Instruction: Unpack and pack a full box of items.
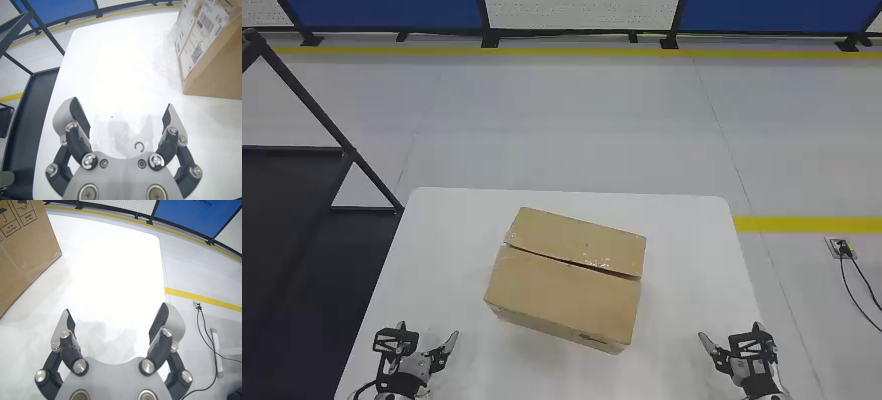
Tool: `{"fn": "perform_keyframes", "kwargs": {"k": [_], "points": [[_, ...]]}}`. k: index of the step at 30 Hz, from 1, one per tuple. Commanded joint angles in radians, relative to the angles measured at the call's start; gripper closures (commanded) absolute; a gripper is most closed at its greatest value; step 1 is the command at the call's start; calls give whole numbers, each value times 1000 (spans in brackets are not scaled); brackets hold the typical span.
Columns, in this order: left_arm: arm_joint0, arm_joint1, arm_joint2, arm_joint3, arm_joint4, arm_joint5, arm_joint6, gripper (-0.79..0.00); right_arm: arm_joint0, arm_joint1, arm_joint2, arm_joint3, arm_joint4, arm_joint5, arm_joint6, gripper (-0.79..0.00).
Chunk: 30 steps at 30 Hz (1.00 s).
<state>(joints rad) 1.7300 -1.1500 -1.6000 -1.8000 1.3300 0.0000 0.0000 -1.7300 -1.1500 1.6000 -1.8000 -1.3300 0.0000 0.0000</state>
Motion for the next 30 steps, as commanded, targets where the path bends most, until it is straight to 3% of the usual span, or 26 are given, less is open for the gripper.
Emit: {"fn": "perform_keyframes", "kwargs": {"k": [1, 22, 30], "points": [[0, 0, 0, 0, 0, 0, 0, -785, 0, 0, 0, 0, 0, 0, 0, -784], [0, 0, 0, 0, 0, 0, 0, -785, 0, 0, 0, 0, 0, 0, 0, -785], [-72, -5, -12, -1, -39, -3, 20, -785, 37, -4, -7, -84, 32, -25, 42, -785]]}}
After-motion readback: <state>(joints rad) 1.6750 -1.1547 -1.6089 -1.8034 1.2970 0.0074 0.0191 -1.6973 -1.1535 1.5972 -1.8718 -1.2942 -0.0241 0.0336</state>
